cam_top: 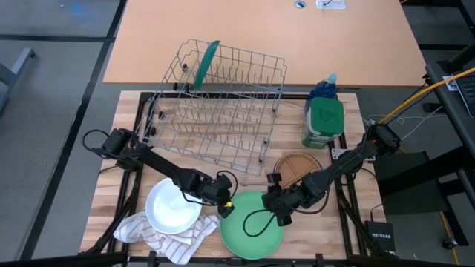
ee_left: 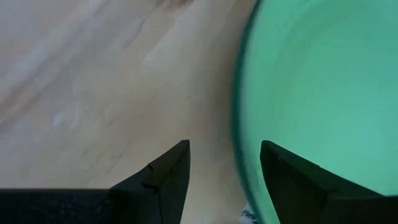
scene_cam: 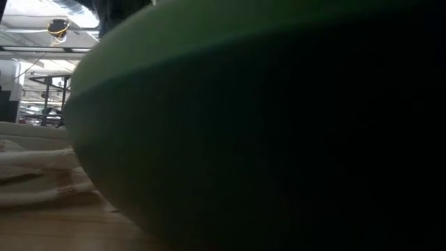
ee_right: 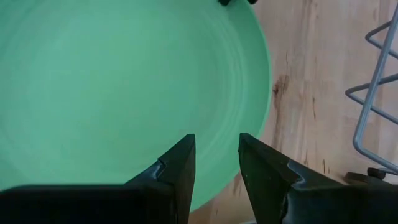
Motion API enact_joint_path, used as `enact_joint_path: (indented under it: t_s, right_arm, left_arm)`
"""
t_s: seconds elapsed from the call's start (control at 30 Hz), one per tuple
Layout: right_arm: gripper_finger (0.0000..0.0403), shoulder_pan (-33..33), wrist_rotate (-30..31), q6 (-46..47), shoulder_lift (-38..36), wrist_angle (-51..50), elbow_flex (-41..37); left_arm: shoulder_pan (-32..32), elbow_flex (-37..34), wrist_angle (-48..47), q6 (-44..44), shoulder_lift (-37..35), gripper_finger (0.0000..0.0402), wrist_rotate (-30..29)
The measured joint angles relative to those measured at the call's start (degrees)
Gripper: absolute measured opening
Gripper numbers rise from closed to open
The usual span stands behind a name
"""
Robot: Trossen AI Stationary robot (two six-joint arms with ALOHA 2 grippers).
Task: Sort dishes
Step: Put the green plate in the dish rack
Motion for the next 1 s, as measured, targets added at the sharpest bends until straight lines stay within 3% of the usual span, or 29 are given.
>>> enact_joint_path:
  t_s: [0.27, 0.6, 1.0]
  right_arm:
    - [0.0127, 0.0, 0.0, 0.0, 0.0, 1.1, 0.0]
    - [0.0127, 0.0, 0.0, 0.0, 0.0, 1.2, 0.0]
    - [0.0127, 0.0, 0.0, 1.1, 0.0, 1.4, 0.0]
  left_arm:
    - [0.0, 0.0, 0.2, -1.0, 0.7, 0.0169, 1.4]
    - [0.0, 0.0, -0.2, -0.7, 0.1, 0.0017, 1.0]
    - [0.1, 0.0, -0.3, -0.6, -0.4, 0.0008, 0.7]
